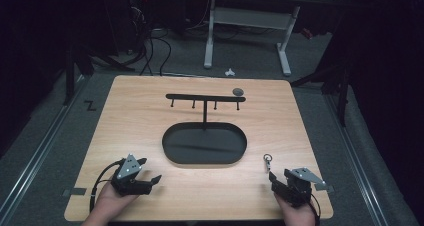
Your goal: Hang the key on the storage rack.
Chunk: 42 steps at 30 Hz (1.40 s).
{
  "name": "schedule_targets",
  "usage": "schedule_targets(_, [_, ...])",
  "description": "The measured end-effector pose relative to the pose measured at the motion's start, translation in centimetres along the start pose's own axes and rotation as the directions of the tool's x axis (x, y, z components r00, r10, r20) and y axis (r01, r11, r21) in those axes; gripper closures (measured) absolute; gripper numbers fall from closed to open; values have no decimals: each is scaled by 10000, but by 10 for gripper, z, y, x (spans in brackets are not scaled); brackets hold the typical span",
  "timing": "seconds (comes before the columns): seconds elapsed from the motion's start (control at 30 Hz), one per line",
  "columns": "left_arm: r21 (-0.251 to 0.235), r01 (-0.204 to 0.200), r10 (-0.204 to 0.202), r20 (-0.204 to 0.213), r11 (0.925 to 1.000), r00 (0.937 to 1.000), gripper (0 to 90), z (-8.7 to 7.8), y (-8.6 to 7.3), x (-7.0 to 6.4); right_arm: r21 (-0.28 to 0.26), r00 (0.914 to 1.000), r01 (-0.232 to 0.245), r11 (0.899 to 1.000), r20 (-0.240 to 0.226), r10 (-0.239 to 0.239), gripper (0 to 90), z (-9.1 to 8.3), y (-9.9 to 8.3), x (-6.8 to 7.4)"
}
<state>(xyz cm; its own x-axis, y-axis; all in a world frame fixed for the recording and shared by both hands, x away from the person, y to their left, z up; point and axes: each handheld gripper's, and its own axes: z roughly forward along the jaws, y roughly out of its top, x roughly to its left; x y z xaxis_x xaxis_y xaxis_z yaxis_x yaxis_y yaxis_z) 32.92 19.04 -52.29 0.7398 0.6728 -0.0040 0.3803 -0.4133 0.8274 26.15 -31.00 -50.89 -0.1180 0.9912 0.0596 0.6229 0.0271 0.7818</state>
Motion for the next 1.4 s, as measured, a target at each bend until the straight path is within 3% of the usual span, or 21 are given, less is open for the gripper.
schedule_targets(0.13, [-111, 124, -125, -49, 9999, 9999, 191, -1, 1, 2, -69, 9993, -381, 9992, 49, 382, 373, 2, -1, -5])
schedule_targets(0.3, [-58, 80, -80, 6, 10000, 10000, 191, 2, 2, 2, -109, 9989, -458, 9989, 33, 459, 370, 2, -1, -6])
schedule_targets(0.9, [-61, 65, -65, 44, 10000, 10000, 191, 0, 1, 1, -91, 9996, -287, 9995, -29, 287, 397, 4, 0, -1])
schedule_targets(1.1, [-13, 21, -21, 92, 10000, 10000, 191, 1, 1, 1, 189, 9994, 114, 9998, -324, -108, 456, 9, -1, 6])
schedule_targets(1.4, [3, 42, -42, 226, 10000, 9997, 191, -1, 2, 1, 737, 9965, 562, 9957, -652, -515, 460, 18, 0, 24])
